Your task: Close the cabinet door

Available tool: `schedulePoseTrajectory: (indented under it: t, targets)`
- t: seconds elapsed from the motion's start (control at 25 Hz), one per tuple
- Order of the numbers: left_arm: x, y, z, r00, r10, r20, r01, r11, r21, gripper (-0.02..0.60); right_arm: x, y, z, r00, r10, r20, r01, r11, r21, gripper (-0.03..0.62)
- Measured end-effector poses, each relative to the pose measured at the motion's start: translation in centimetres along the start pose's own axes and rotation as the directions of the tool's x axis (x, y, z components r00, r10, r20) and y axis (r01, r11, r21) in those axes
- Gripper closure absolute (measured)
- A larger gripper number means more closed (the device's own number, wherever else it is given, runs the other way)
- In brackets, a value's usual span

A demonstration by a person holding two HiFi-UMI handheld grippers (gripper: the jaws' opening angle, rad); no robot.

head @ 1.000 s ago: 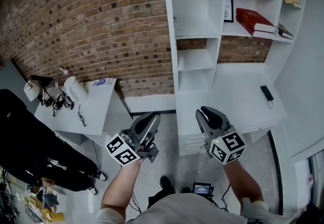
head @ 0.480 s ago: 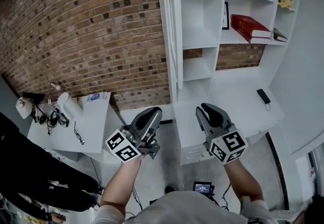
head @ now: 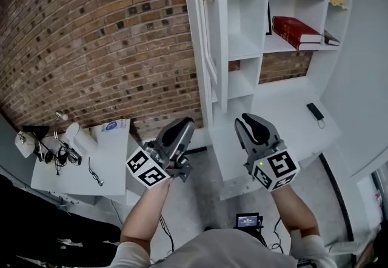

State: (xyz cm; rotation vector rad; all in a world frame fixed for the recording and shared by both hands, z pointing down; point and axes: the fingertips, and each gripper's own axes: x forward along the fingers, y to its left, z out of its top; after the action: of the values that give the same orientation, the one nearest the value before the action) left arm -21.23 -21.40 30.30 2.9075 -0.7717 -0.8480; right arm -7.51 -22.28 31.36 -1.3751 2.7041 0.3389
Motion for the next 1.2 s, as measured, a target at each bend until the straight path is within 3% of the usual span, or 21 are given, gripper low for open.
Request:
schedulePoseTrajectory:
  t: [0.32, 0.64, 1.2]
  targets:
    - [2.4, 0.9, 1.6, 0.999, -0.029, 0.016, 0.029, 0.999, 0.04, 0.555, 2.2, 0.2, 2.8, 0.998, 0.043, 0.048, -0.041, 0.998, -0.058, 0.513]
    - [5.3, 1.4, 3.9, 0.999, -0.017, 0.05, 0.012, 0.994, 0.11, 0.533, 3.1, -0.4, 4.9, 0.992, 0.095, 0.081, -0.086, 0.991, -0.107, 0.513]
    - [12.8, 0.7, 11.4, 0.987, -0.111, 0.118, 0.075, 0.959, 0.273, 0.514, 5.2, -0.7, 10.0, 0.978, 0.147, 0.145, -0.11, 0.965, -0.24, 0.513]
